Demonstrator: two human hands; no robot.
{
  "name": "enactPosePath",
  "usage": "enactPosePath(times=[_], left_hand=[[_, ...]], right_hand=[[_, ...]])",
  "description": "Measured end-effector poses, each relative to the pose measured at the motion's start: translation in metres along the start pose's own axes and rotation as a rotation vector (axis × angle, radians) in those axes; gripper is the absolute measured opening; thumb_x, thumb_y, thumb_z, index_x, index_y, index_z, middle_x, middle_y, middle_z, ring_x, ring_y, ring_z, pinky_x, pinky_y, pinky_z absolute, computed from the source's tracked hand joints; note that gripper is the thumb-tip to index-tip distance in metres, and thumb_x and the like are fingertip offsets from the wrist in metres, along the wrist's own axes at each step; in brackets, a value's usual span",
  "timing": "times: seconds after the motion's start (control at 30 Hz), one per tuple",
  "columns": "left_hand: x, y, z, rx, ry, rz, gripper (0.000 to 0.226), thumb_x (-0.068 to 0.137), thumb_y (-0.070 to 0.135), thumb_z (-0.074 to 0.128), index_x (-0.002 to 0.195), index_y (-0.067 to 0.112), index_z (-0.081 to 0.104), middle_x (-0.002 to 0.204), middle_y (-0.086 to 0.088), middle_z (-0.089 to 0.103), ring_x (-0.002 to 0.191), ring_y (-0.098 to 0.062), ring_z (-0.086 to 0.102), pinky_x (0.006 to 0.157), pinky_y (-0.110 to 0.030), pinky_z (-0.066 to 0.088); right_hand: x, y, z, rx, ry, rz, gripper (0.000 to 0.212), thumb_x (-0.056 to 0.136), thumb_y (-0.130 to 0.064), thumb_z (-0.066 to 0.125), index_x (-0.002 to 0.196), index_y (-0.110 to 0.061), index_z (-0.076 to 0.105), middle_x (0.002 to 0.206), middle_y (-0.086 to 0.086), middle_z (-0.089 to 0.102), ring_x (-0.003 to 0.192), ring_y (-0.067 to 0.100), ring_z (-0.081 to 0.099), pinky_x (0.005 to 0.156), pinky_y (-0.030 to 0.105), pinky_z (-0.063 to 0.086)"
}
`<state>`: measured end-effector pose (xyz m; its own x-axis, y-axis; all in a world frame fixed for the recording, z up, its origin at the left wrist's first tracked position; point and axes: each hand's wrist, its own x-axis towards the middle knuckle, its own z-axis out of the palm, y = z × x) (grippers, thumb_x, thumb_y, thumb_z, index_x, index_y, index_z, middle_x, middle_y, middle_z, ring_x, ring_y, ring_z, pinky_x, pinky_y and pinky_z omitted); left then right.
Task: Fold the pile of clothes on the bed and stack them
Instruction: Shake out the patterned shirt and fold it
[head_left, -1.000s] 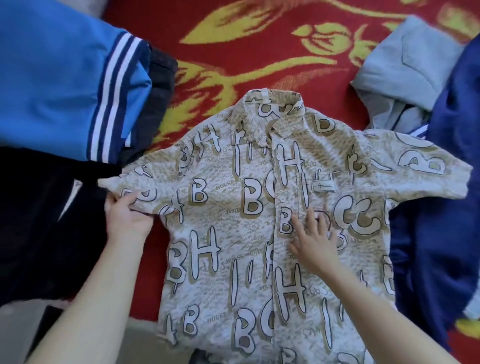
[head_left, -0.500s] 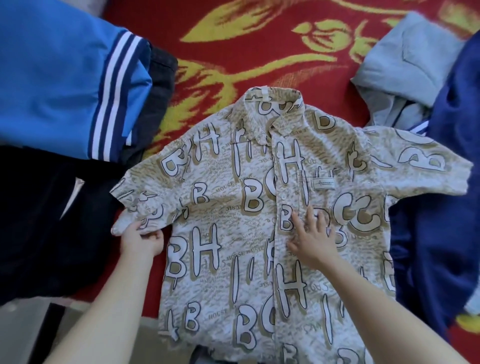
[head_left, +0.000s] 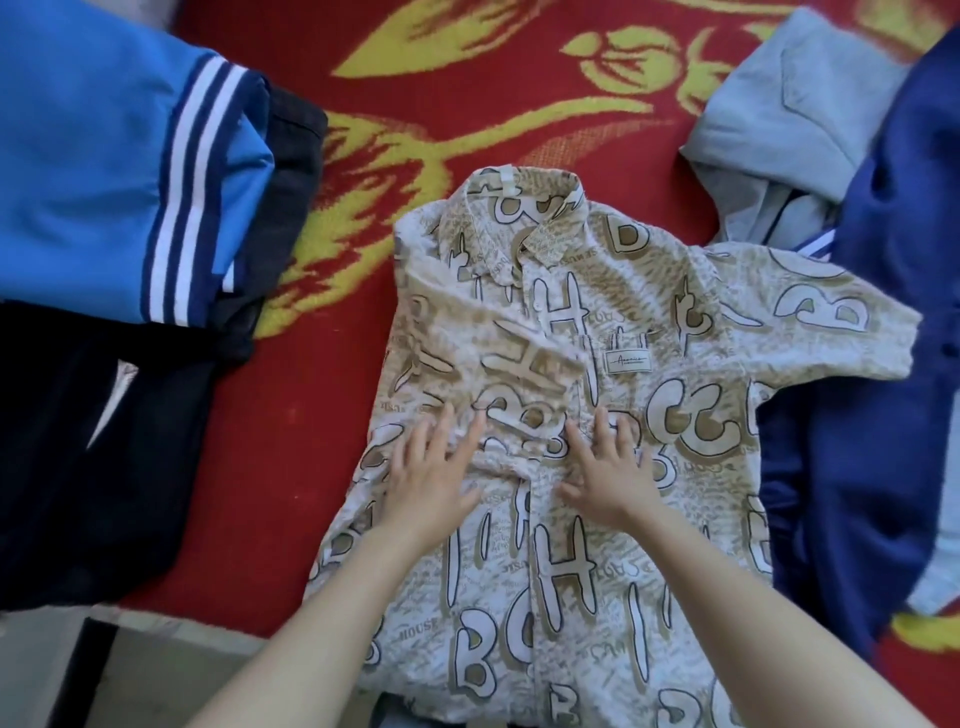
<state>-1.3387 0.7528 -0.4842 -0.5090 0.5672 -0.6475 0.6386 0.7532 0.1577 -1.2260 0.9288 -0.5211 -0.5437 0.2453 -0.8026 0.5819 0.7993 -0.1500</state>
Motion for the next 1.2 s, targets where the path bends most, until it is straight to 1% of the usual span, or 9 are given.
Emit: enactPosePath(times=[0.13,0.23,0.33,0.6,0.73,0.83,0.97,1.07,1.2], left_hand=[[0.003,-0.013,0.001,0.036,-0.006,-0.066,0.075,0.096,0.043,0.038,0.145,0.035,-0.019,0.156,-0.003,-0.017,0.144,-0.026,-0.014,0.115,-0.046,-0.003],[0.004,-0.019,-0.002,0.105,-0.056,-0.069,0.067,0.097,0.044,0.033,0.146,0.037,-0.012,0.156,-0.004,-0.016,0.144,-0.026,-0.012,0.116,-0.046,0.001],[0.009,-0.024,-0.011,0.125,-0.135,-0.048,0.057,0.098,0.045,0.030,0.148,0.038,0.004,0.157,-0.002,-0.013,0.145,-0.024,-0.009,0.116,-0.044,0.003],[0.022,-0.028,-0.019,0.043,-0.227,-0.030,0.052,0.099,0.044,0.030,0.148,0.040,0.012,0.158,0.000,-0.003,0.145,-0.024,0.002,0.114,-0.041,0.016],[0.024,-0.026,-0.016,0.008,-0.230,-0.048,0.051,0.099,0.045,0.031,0.147,0.040,0.014,0.158,0.001,-0.003,0.144,-0.025,0.004,0.113,-0.042,0.017],[0.027,-0.027,-0.014,-0.001,-0.222,-0.057,0.051,0.098,0.045,0.031,0.147,0.040,0.017,0.158,0.000,-0.002,0.144,-0.026,0.004,0.113,-0.043,0.018],[0.028,-0.025,-0.011,0.002,-0.212,-0.052,0.051,0.098,0.048,0.032,0.147,0.040,0.018,0.158,-0.001,-0.001,0.144,-0.027,0.005,0.112,-0.043,0.021],[0.029,-0.026,-0.011,-0.008,-0.223,-0.053,0.052,0.098,0.048,0.032,0.147,0.040,0.017,0.158,0.000,-0.002,0.144,-0.026,0.004,0.112,-0.042,0.020],[0.031,-0.028,-0.014,-0.041,-0.225,-0.050,0.050,0.098,0.047,0.032,0.146,0.041,0.021,0.158,0.001,0.000,0.144,-0.024,0.005,0.112,-0.041,0.022]], right_hand=[[-0.012,0.016,-0.015,0.195,0.060,-0.063,0.061,0.095,-0.048,0.040,0.149,-0.028,0.017,0.158,0.003,-0.007,0.145,0.025,-0.004,0.117,0.046,0.006],[-0.022,0.053,-0.027,0.471,0.572,0.034,0.041,0.094,-0.034,0.045,0.126,-0.010,0.055,0.136,0.012,0.045,0.130,0.029,0.037,0.097,0.033,0.031],[-0.028,0.103,-0.056,0.875,1.008,0.466,0.042,0.089,-0.023,0.049,0.124,-0.001,0.052,0.121,0.017,0.053,0.116,0.035,0.046,0.090,0.035,0.034],[0.004,0.174,-0.085,1.732,0.781,0.644,0.052,0.076,-0.004,0.065,0.123,-0.008,0.043,0.119,0.012,0.056,0.099,0.023,0.060,0.069,0.030,0.052],[0.009,0.172,-0.104,2.038,0.851,0.622,0.025,0.081,0.005,0.059,0.100,-0.011,0.053,0.070,0.002,0.062,0.047,0.006,0.053,0.038,0.015,0.037],[0.003,0.154,-0.125,1.821,1.065,0.494,0.024,0.082,0.003,0.057,0.072,-0.016,0.048,0.048,-0.008,0.053,0.046,0.005,0.046,0.040,0.016,0.034],[-0.009,0.106,-0.121,0.522,1.503,0.019,0.012,0.071,-0.001,0.054,0.083,-0.004,0.055,0.079,0.015,0.056,0.077,0.018,0.043,0.060,0.030,0.038],[0.003,0.085,-0.080,-0.049,1.203,-0.407,0.041,0.069,-0.015,0.054,0.109,-0.020,0.053,0.121,0.019,0.048,0.111,0.030,0.040,0.087,0.045,0.042],[0.005,0.090,-0.038,0.000,0.776,-0.168,0.088,0.065,-0.026,0.078,0.141,-0.022,0.034,0.146,0.022,0.027,0.130,0.041,0.034,0.095,0.057,0.042]])
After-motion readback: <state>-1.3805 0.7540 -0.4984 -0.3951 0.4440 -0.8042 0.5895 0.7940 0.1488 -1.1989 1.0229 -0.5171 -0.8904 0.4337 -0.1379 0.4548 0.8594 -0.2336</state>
